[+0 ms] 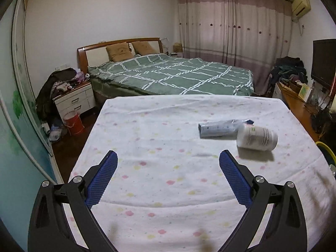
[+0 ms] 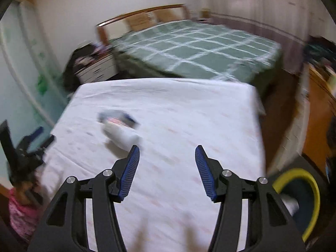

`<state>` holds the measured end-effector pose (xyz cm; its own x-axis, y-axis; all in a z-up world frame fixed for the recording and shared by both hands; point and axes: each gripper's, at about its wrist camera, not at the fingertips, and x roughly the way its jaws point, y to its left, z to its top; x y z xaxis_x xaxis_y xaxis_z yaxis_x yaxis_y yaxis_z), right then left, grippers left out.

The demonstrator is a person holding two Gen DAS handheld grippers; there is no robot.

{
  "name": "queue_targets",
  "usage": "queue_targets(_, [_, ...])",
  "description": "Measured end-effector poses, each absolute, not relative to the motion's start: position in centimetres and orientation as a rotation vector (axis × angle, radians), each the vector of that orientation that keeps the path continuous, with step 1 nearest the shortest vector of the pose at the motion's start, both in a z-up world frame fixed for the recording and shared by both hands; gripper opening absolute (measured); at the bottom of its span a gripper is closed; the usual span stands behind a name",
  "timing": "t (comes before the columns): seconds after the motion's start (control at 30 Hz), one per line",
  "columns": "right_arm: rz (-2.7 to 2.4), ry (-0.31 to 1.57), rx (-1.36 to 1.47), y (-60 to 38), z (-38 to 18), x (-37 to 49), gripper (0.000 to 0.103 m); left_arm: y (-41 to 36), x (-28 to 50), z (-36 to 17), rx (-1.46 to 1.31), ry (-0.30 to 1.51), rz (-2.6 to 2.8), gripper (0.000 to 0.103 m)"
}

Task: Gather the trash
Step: 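Move the right gripper to the white-blue tube and grasp it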

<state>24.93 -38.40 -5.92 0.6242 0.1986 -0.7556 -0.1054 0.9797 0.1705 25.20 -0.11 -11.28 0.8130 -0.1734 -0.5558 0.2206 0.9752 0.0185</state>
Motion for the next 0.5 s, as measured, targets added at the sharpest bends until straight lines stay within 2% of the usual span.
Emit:
queue_targets(0.17, [0.317,0.956,0.02,-32.4,-5.9,31.3,0.053,-1.2,24.9,-12.0,0.111,0.591,-0.232,0.096])
queue_targets(0.4, [0.433,1.099,-0.206,-25.5,-8.6,38.2,0.053,-1.3,25.1,-12.1,0.072,0.61,-0.24,0.097])
queue_targets(0.5, [0.451,1.125,-0.346,-23.3,-10.1,39.5,0.064,-1.4,25.1,-12.1,0.068,0.614,-0.244,0.097])
